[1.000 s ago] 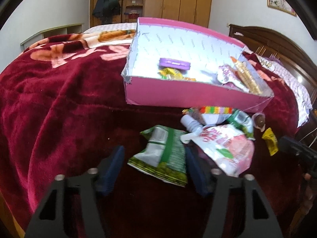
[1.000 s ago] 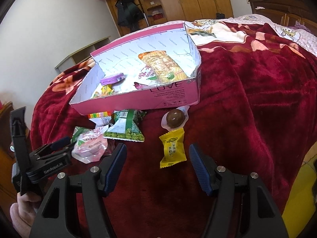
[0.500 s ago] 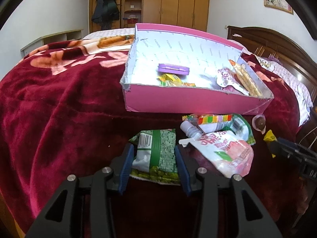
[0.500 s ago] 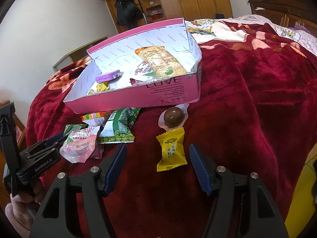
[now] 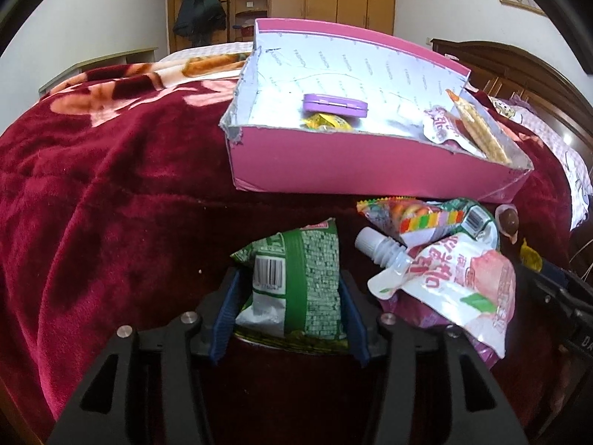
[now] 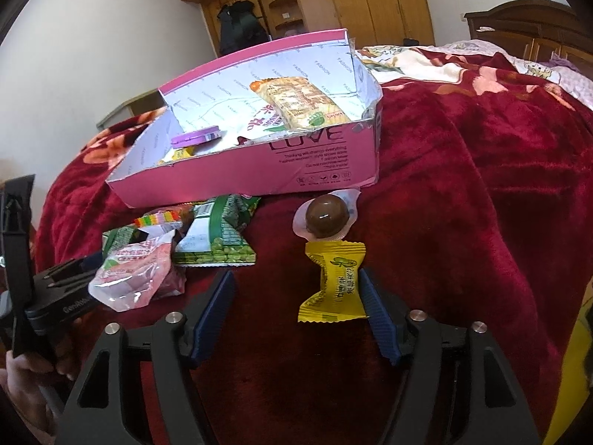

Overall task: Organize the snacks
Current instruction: 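Grasp the green snack bag with the left gripper while the right grasps the yellow candy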

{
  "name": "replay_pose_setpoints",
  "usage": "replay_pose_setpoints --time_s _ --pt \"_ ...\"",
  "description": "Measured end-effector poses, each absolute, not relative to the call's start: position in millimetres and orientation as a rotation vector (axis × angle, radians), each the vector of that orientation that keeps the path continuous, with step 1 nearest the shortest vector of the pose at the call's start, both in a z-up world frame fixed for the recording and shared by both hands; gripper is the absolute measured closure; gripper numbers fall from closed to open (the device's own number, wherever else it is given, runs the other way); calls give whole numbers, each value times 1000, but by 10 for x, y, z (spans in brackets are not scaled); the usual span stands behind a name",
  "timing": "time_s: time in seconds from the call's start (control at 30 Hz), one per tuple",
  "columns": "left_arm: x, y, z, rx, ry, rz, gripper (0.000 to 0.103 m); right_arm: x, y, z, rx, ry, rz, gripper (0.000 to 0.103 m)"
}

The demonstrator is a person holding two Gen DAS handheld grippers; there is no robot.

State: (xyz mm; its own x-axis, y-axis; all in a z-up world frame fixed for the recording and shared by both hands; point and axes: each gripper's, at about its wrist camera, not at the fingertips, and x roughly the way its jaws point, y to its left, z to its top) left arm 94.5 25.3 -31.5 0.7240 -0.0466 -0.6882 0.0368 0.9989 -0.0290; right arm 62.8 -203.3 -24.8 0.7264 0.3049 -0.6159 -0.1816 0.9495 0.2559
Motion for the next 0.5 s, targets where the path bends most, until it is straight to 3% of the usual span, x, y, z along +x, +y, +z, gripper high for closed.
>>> replay_pose_setpoints --time_s 0.23,0.5 --pt "947 254 -329 -30 767 -71 41 604 -1987 -265 168 693 278 24" --pt "902 269 -298 -42 730 -54 42 556 -2027 -264 199 657 302 22"
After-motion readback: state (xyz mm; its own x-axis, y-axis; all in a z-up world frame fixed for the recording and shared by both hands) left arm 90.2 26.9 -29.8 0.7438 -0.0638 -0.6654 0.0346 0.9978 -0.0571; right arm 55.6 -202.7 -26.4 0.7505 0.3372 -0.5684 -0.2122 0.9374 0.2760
